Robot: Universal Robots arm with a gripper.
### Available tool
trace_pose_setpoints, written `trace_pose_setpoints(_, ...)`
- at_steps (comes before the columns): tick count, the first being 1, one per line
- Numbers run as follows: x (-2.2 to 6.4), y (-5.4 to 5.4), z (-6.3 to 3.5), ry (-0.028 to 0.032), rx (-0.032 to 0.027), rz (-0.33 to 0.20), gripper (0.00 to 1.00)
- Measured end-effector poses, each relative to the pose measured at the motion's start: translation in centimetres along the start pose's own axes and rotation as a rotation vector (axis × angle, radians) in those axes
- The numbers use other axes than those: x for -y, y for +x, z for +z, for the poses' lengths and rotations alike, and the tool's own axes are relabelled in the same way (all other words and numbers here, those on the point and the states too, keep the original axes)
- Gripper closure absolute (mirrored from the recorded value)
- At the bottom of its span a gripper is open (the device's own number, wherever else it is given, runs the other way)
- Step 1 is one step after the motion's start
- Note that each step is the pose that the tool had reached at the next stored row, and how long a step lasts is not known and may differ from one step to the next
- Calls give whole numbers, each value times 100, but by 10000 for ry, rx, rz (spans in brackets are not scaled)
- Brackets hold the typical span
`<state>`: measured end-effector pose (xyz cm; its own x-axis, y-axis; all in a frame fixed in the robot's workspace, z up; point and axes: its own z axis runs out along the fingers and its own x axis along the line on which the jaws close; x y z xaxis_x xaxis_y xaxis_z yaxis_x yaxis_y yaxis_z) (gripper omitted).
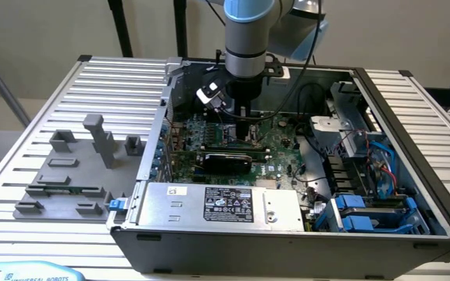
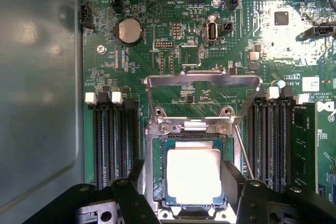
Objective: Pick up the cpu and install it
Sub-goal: 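Place the cpu into insertion slot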
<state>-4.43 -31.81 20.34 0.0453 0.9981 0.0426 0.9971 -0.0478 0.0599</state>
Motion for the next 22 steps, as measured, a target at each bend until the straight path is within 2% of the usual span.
trace_pose_setpoints(2,1,-1,0,4,-63,4,31)
trace_pose_setpoints(6,1,-4,1,5,-124,8,31)
trace_pose_setpoints(12,1,-8,4,7,-164,10,31)
trace_pose_setpoints(17,1,-8,9,14,-308,19,31)
trace_pose_setpoints(22,1,-8,16,18,-398,25,31)
